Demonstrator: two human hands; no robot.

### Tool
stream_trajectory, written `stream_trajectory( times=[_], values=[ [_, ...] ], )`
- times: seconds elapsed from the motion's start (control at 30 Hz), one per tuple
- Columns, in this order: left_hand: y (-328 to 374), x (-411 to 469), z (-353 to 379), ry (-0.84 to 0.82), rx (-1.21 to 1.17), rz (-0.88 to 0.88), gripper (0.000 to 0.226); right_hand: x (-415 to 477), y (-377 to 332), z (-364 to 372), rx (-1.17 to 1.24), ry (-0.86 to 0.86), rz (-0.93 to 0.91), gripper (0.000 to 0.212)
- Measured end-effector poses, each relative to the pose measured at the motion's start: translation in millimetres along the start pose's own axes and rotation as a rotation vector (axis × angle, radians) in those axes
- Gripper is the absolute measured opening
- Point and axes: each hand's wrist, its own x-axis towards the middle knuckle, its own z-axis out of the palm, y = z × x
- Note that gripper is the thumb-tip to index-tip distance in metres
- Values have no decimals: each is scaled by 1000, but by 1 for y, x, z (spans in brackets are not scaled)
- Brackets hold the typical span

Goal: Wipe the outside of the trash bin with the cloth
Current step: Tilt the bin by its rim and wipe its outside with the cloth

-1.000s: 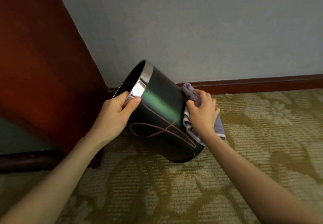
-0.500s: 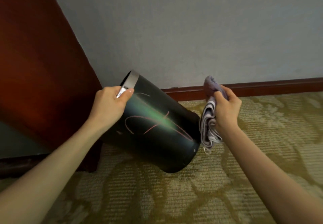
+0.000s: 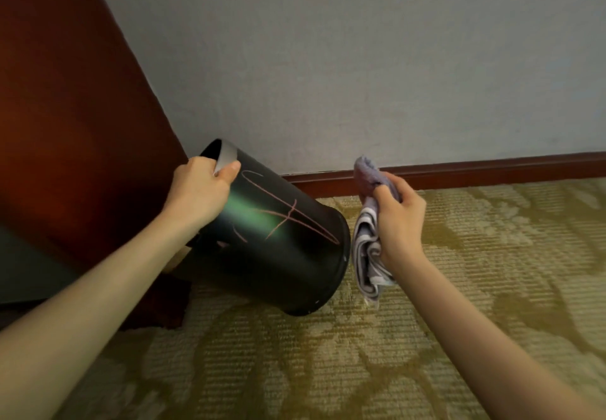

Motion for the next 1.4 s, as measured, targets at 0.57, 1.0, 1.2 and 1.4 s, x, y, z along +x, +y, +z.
stream_trajectory(
  times=[0.57, 1.0, 1.2, 1.4],
  values=[
    [-6, -1, -1, -113, -213, 62, 56, -41, 62, 69, -678, -114, -277, 42],
    [-19, -7, -4, -223, -395, 119, 52, 21, 47, 80, -749, -230, 0, 34],
    [-24, 3, -5, -157, -327, 137, 55, -22, 50, 90, -741, -55, -142, 40],
    [-16, 12, -2, -122, -241, 147, 56, -73, 59, 100, -811, 60, -225, 49]
  ],
)
